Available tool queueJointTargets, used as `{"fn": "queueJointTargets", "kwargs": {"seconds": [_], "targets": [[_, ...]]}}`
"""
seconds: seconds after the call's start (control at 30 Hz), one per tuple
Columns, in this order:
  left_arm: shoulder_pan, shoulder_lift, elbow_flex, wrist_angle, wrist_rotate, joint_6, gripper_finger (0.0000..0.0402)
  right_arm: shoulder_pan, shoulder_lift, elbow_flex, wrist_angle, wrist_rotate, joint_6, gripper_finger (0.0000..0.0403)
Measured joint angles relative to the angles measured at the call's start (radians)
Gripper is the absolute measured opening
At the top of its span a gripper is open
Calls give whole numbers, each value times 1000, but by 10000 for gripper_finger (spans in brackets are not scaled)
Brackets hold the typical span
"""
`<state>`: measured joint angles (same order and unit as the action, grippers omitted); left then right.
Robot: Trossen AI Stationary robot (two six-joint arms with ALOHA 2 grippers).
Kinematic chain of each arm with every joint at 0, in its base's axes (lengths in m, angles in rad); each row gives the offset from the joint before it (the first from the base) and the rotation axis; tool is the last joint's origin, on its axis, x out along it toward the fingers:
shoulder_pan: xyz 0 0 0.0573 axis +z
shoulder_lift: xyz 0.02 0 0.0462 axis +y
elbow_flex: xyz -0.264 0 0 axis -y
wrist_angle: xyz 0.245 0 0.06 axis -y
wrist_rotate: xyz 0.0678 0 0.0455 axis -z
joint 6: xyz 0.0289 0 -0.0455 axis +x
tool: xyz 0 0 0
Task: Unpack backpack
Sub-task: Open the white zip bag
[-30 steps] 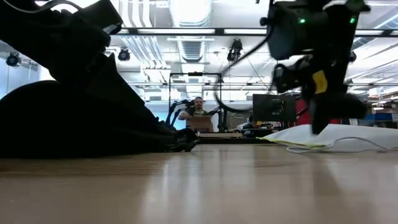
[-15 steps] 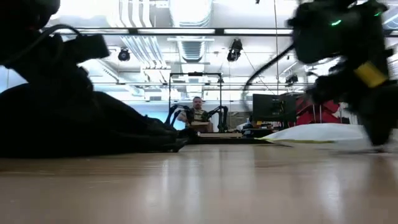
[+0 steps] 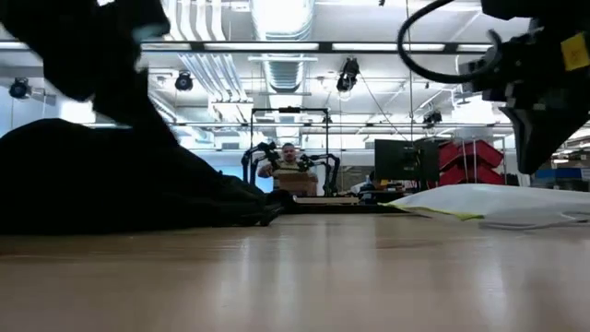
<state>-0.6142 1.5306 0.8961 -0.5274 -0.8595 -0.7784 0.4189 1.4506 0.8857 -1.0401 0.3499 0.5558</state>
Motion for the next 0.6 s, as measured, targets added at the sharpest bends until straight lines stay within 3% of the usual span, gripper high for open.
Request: {"fn": "queueJointTargets", "kwargs": {"seconds": [0.17, 0.3, 0.6], "targets": [[-27, -4, 50, 5, -100, 87, 79, -42, 34, -56, 180, 18, -154, 110], [-28, -2, 47, 11, -100, 84, 79, -103, 61, -84, 368, 18, -190, 171], [-32, 2, 26, 12, -93, 23, 79, -197, 171, -87, 389, 18, -261, 228]]}}
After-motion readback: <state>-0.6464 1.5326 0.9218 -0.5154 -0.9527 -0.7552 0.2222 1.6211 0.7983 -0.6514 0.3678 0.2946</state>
